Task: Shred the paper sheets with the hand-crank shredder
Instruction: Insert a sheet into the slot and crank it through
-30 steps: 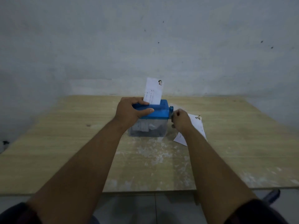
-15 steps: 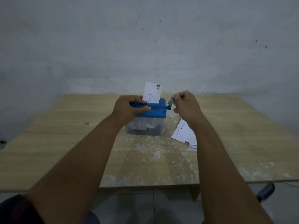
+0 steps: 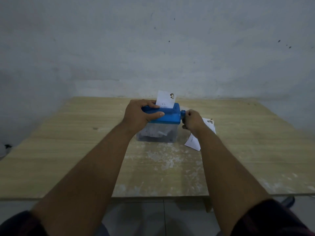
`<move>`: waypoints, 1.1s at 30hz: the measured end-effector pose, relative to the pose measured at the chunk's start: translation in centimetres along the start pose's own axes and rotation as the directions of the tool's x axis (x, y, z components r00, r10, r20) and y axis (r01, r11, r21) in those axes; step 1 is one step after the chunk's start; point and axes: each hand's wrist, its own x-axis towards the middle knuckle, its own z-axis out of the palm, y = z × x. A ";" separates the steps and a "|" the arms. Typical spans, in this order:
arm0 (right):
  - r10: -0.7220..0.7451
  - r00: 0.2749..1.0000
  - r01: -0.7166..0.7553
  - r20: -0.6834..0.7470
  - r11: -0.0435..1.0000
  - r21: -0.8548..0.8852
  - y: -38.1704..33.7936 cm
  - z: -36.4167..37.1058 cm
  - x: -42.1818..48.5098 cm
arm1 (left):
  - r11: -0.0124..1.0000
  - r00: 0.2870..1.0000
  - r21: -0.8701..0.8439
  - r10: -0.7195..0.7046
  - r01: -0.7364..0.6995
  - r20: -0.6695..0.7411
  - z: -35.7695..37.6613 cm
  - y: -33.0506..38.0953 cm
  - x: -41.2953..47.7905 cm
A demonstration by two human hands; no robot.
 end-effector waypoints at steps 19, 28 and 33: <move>-0.215 0.963 0.234 -0.160 0.966 0.111 -6.5 -2.6 -5.8 | 0.997 0.998 0.051 0.065 -0.065 -0.007 -0.3 -0.3 -0.1; -0.093 0.988 0.090 -0.121 0.995 -0.032 -3.4 -0.8 -0.2 | 0.996 0.997 0.031 0.078 -0.078 -0.019 -0.1 -0.5 -0.2; 0.060 0.991 -0.061 -0.117 0.998 -0.007 1.4 0.7 -1.7 | 0.998 0.997 -0.001 0.062 -0.062 -0.034 0.2 -0.8 -0.1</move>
